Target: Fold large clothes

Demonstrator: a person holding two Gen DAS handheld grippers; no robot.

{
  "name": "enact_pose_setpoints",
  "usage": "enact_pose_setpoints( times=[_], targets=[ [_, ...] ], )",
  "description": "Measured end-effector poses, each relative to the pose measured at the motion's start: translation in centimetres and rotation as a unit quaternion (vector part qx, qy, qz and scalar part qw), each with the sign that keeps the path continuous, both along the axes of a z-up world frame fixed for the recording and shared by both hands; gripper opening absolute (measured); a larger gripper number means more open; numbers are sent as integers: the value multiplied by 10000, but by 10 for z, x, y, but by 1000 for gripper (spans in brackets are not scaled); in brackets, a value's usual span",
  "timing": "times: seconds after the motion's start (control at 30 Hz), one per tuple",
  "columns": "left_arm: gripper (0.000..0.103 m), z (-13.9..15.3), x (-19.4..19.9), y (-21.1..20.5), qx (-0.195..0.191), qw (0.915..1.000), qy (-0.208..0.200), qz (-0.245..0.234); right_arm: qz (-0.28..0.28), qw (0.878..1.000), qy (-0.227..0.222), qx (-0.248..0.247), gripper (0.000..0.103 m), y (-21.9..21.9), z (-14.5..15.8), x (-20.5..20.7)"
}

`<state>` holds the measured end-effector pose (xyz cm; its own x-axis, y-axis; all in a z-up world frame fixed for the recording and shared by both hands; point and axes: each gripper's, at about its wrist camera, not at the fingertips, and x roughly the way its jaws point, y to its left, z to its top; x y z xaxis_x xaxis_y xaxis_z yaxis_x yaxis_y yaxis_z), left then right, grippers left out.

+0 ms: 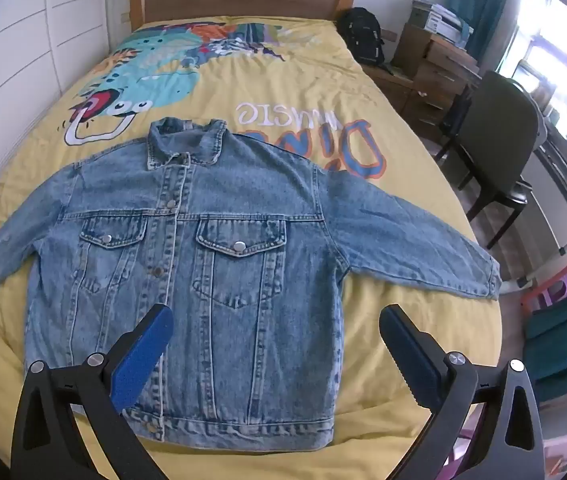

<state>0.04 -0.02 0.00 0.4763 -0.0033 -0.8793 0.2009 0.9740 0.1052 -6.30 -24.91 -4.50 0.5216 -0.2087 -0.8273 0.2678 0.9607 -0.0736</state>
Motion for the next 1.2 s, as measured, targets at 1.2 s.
enact_pose_setpoints(
  times=[1.2],
  targets=[
    [102,11,3,-6,148,9995,-225,-163,12,10000,4,-12,103,-1,4,-5]
  ],
)
